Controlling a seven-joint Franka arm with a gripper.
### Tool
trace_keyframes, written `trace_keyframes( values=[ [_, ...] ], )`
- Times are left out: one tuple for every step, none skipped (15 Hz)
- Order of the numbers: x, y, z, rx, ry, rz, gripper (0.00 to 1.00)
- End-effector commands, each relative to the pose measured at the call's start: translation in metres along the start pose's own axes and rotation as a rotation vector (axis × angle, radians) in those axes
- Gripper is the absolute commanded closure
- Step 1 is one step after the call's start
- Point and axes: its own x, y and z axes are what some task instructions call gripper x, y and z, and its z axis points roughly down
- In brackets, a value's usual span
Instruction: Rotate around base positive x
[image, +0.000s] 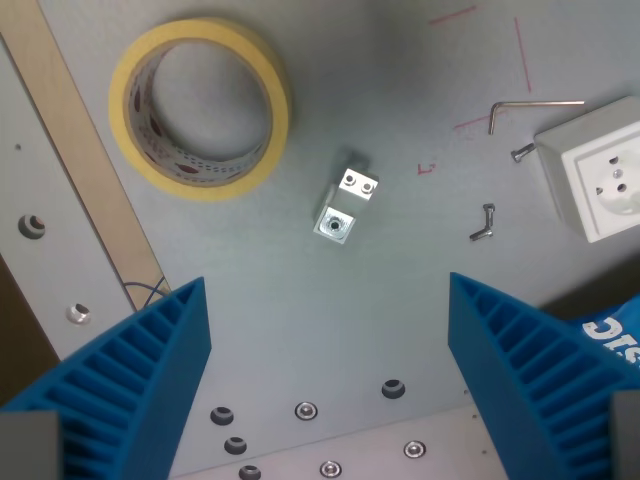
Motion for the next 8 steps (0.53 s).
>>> trace_keyframes(
  values=[
    [0.0009,0.0035,-0.0019,0.143,-0.034,-0.01,0.0],
    [0.0009,0.0035,-0.0019,0.156,-0.037,-0.01,0.0],
    [0.0009,0.0035,-0.0019,0.169,-0.041,-0.011,0.0],
    [0.0009,0.0035,-0.0019,0.182,-0.044,-0.011,0.0],
    [0.0009,0.0035,-0.0019,0.195,-0.048,-0.011,0.0],
    [0.0009,0.0035,-0.0019,0.207,-0.052,-0.011,0.0],
    [0.0009,0.0035,-0.0019,0.22,-0.055,-0.011,0.0],
    [0.0009,0.0035,-0.0019,0.233,-0.059,-0.012,0.0]
  ],
)
